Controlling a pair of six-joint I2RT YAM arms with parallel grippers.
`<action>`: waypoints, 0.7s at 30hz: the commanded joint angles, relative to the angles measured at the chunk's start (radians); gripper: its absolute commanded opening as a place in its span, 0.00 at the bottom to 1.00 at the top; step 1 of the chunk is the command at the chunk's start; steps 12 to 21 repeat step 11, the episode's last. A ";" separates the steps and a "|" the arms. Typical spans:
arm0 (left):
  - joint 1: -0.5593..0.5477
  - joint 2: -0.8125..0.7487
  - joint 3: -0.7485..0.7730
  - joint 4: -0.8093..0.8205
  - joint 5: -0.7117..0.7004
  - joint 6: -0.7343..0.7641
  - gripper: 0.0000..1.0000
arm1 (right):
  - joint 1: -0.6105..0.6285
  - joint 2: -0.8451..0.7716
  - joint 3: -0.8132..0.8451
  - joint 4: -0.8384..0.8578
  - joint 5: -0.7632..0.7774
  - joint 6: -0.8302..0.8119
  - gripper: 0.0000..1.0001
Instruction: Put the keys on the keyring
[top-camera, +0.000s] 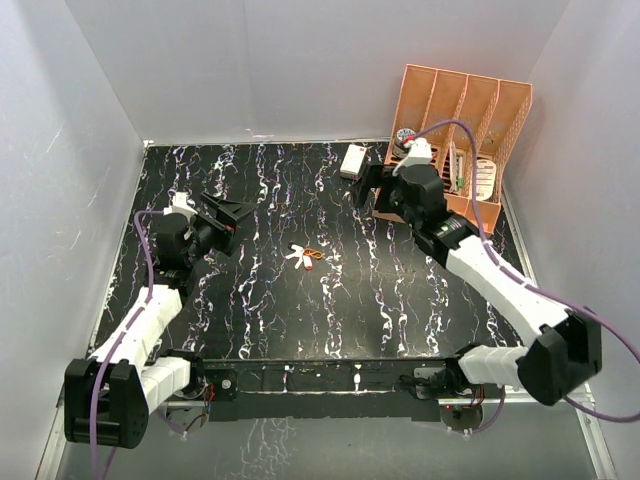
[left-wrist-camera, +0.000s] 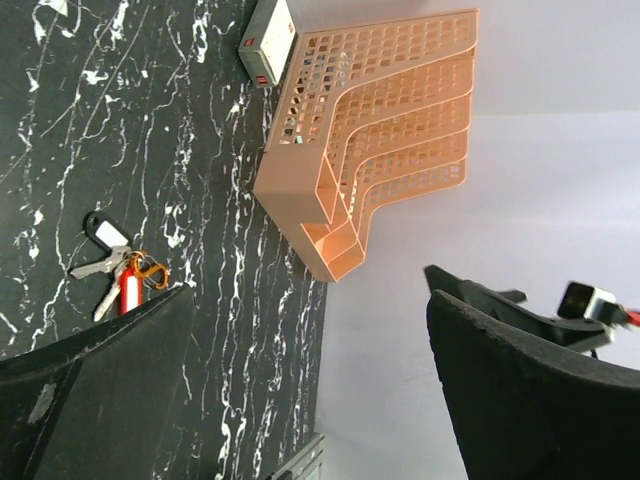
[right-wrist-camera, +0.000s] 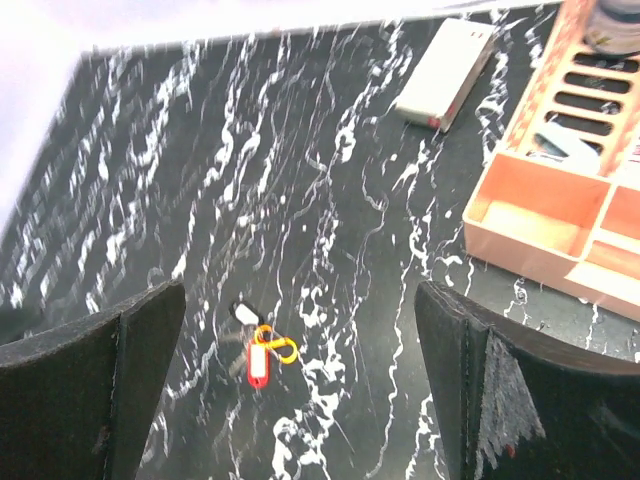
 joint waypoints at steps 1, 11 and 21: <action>0.007 -0.040 0.039 -0.074 -0.001 0.046 0.99 | 0.000 -0.111 -0.110 0.192 0.213 0.162 0.98; 0.007 -0.056 0.010 -0.071 0.002 0.047 0.99 | 0.001 -0.285 -0.303 0.380 0.262 0.342 0.98; 0.007 -0.056 0.010 -0.071 0.002 0.047 0.99 | 0.001 -0.285 -0.303 0.380 0.262 0.342 0.98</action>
